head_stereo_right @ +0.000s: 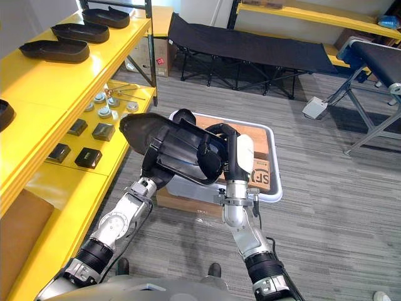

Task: Walk over and take three plastic housings, then place them on the shelf

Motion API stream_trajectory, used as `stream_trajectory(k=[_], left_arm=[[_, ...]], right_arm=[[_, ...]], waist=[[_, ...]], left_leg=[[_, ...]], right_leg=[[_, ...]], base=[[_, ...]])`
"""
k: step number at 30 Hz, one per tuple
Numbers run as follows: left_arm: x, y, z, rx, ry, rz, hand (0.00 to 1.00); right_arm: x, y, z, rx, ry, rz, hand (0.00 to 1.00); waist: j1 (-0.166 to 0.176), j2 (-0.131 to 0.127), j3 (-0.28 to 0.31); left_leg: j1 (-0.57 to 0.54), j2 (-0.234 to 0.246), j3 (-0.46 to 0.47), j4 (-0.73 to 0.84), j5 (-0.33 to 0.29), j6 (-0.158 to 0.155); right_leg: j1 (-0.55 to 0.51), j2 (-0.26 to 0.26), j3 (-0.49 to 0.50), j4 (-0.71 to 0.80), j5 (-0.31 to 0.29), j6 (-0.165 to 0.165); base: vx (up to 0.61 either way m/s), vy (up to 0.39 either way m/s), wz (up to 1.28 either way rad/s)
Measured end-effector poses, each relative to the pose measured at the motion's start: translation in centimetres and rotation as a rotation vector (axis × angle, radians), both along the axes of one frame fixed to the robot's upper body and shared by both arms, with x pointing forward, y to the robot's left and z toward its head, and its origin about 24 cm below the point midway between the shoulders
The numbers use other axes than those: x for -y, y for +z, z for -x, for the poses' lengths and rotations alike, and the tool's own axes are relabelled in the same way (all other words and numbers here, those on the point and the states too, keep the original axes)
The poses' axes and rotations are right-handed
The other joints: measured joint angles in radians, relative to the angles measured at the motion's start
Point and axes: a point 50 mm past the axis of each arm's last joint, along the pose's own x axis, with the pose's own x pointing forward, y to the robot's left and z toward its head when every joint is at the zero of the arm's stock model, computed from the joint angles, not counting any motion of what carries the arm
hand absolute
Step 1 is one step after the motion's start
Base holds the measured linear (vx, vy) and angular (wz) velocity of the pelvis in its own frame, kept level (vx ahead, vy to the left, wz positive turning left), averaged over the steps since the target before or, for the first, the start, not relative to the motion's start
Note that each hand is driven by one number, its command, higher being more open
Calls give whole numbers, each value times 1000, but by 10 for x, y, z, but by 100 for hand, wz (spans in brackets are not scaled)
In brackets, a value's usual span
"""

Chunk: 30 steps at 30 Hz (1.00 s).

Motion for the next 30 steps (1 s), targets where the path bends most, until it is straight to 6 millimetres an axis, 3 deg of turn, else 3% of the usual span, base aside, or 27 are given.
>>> stream_trajectory(k=[6,19,20,26,30], left_arm=[[3,-3,2,29,-46,-149,0],[-3,-5,2,26,-18,-201,0],[-3,-5,1,31,-15,-203,0],[-4,9,-2,153,39,-291,0],[-9,37,-5,323,147,-503,0]], right_arm=[[4,-3,5,7,-14,-18,0],[1,3,9,67,20,-17,0],[1,4,9,69,18,-18,100],[0,3,10,80,7,-24,100],[0,3,10,79,-18,-66,100]], waist=[[-3,20,-22],[-3,21,-41],[-3,21,-41],[-2,21,-42],[-1,21,-43]], left_leg=[[0,0,1,0,-2,3],[1,0,4,1,-4,1],[1,0,4,1,-4,2],[0,0,7,1,-4,2],[-2,0,7,1,-5,2]], right_leg=[[-1,0,-1,0,0,-1],[-2,-1,-1,-1,0,-1],[-3,-1,-1,-1,0,-1],[-6,-1,-2,-1,0,-2],[-9,-1,-2,-1,0,-2]], base=[[0,0,0],[-1,0,0],[0,0,0],[0,0,0],[0,0,0]])
